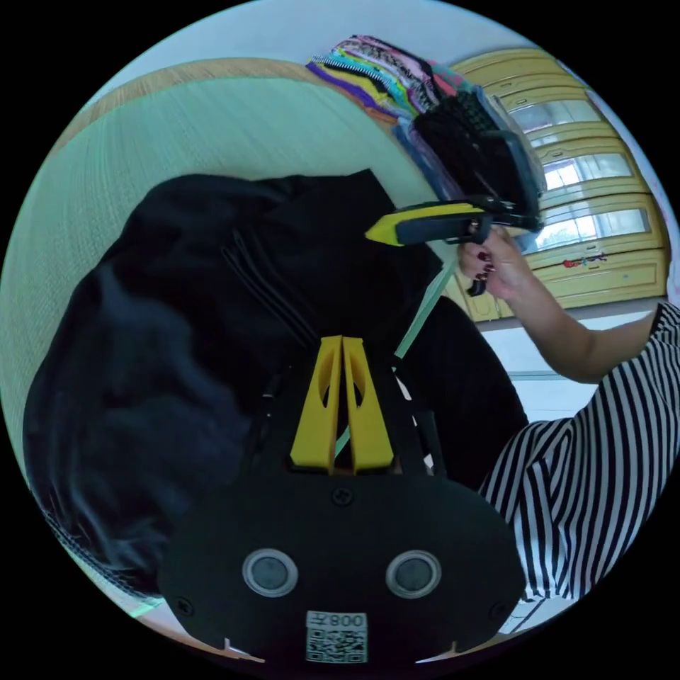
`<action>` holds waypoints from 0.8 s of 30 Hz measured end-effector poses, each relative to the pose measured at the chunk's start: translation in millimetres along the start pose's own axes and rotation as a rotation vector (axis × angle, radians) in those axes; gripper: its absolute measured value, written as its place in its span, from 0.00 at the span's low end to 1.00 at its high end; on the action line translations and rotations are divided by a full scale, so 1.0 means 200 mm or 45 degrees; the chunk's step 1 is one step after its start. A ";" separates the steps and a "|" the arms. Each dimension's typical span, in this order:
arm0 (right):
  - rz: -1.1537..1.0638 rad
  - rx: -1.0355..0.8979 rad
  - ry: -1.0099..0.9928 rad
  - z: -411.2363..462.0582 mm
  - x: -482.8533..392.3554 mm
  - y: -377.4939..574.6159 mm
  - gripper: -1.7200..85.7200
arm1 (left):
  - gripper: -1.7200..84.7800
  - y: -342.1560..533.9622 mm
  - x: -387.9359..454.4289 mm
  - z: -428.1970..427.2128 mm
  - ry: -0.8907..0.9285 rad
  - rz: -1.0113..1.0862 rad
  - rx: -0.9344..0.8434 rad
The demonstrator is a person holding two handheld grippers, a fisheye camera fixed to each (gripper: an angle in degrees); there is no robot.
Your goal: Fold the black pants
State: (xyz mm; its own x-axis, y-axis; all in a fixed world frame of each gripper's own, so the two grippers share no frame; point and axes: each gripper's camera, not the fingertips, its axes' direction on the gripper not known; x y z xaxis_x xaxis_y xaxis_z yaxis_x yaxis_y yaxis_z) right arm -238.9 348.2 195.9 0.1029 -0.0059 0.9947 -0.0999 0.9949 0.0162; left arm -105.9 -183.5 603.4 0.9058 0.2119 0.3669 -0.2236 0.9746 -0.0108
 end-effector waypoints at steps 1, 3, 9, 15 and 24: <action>0.013 -0.015 0.007 0.00 0.02 0.04 0.02 | 0.02 0.01 0.02 0.02 0.014 0.007 0.023; 0.096 -0.080 0.061 0.03 0.10 0.20 0.02 | 0.02 0.02 0.05 0.04 0.011 -0.013 0.032; 0.215 0.010 -0.029 -0.03 0.26 0.42 0.02 | 0.04 0.03 0.32 0.09 -0.044 0.092 0.102; 0.333 0.173 -0.067 -0.24 0.45 0.66 0.02 | 0.08 -0.05 0.67 0.27 -0.038 0.270 0.090; 0.558 0.359 -0.219 -0.45 0.87 1.05 0.02 | 0.11 -0.13 1.11 0.62 -0.362 0.522 -0.078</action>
State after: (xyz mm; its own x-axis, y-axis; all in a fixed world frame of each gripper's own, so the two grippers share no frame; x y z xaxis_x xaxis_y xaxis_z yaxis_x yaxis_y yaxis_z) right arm -152.1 565.3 363.8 -0.1688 0.3630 0.9164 -0.3609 0.8424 -0.4002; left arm 56.8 -170.9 799.5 0.6118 0.5585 0.5602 -0.5112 0.8196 -0.2587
